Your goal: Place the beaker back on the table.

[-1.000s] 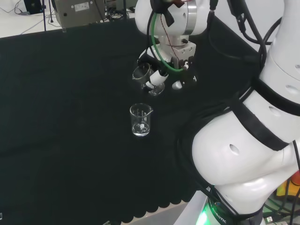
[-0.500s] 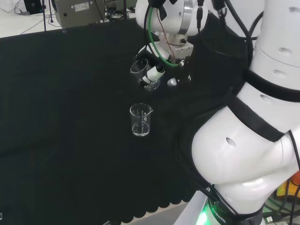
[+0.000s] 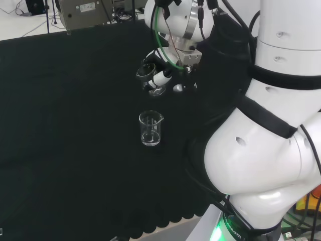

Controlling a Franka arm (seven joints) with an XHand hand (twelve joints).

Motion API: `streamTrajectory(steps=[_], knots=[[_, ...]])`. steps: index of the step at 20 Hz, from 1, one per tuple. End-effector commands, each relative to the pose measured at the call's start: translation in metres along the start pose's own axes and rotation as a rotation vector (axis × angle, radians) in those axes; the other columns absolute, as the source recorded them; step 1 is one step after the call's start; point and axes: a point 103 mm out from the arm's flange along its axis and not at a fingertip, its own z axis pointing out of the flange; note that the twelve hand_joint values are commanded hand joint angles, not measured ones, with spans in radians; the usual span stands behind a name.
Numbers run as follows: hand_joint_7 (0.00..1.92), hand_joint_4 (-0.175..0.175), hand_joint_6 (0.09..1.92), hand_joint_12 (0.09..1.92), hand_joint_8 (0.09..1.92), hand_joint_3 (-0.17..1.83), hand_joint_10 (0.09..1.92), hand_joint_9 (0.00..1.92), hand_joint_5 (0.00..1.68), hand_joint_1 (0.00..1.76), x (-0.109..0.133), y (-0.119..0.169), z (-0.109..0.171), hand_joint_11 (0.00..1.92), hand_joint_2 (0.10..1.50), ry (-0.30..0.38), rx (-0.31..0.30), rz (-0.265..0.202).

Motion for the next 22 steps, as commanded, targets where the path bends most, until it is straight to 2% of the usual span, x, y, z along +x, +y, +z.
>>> streamTrajectory(steps=[1, 5, 8, 15, 20, 22], knots=[[1.53, -0.028, 0.09, 0.55, 0.16, -0.17, 0.09, 1.65, 1.49, 1.30, -0.018, 0.025, 0.029, 1.45, 1.02, 0.135, -0.051, 0.002], [1.54, -0.028, 0.09, 0.56, 0.14, -0.17, 0.09, 1.65, 1.49, 1.30, -0.022, 0.034, 0.041, 1.45, 1.02, 0.176, -0.052, -0.012], [1.55, -0.028, 0.09, 0.56, 0.13, -0.17, 0.09, 1.64, 1.49, 1.30, -0.022, 0.038, 0.047, 1.45, 1.02, 0.180, -0.055, -0.023], [1.57, -0.017, 0.09, 0.57, 0.09, -0.17, 0.09, 1.63, 1.49, 1.30, -0.023, 0.042, 0.056, 1.43, 1.02, 0.201, -0.080, -0.012], [1.55, 0.044, 0.09, 0.60, 0.09, -0.17, 0.09, 1.56, 1.48, 1.29, -0.027, 0.040, 0.058, 1.40, 1.03, 0.223, -0.063, -0.004], [1.54, 0.064, 0.22, 0.65, 0.09, -0.17, 0.09, 1.52, 1.43, 1.29, -0.029, 0.038, 0.058, 1.36, 1.03, 0.232, -0.047, -0.010]])
